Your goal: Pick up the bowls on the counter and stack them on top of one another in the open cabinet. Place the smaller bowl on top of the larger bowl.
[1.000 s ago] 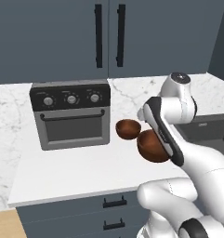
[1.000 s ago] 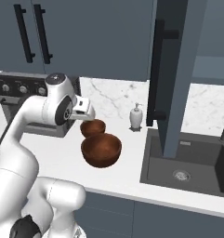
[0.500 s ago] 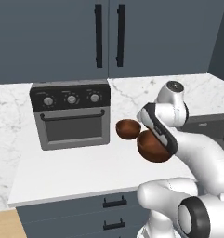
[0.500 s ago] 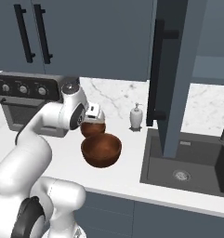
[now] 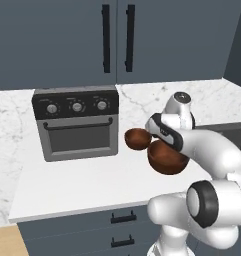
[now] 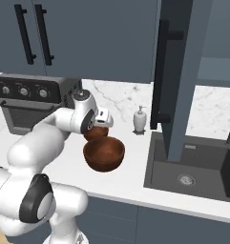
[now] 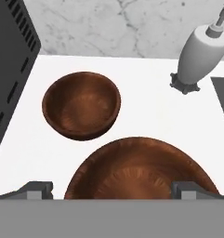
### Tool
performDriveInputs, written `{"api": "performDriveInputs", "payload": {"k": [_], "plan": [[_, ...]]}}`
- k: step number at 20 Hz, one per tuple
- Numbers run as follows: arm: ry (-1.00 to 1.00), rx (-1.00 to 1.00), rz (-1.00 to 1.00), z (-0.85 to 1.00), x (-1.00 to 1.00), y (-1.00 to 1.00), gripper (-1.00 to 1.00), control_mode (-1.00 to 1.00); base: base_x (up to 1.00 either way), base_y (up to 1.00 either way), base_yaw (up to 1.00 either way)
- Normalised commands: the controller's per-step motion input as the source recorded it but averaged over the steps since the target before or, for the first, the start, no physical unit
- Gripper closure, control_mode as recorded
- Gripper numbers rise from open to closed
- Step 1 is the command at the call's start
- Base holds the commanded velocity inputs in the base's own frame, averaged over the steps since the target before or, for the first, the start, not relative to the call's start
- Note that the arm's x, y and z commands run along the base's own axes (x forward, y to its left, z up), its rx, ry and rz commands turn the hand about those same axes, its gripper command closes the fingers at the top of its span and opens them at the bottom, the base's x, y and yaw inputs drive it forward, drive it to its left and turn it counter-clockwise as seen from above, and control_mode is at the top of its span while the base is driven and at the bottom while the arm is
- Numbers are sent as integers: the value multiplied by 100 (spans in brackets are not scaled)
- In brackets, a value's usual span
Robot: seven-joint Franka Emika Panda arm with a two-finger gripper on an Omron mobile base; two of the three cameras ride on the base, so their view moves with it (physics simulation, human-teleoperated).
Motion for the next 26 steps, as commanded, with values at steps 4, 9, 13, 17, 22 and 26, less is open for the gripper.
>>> {"api": "performDriveInputs", "payload": {"k": [4,9,13,17,22,26], "plan": [[6,4,0,-14,20,-6,-100,-100,0,0,0],[11,5,0,-21,28,0,-100,-100,0,0,0],[6,1,0,-24,34,0,-100,-100,0,0,0],[3,0,0,-31,26,0,-100,-100,0,0,0],[2,0,0,-37,23,0,-100,-100,0,0,0],[0,0,0,-34,35,0,-100,-100,0,0,0]]}}
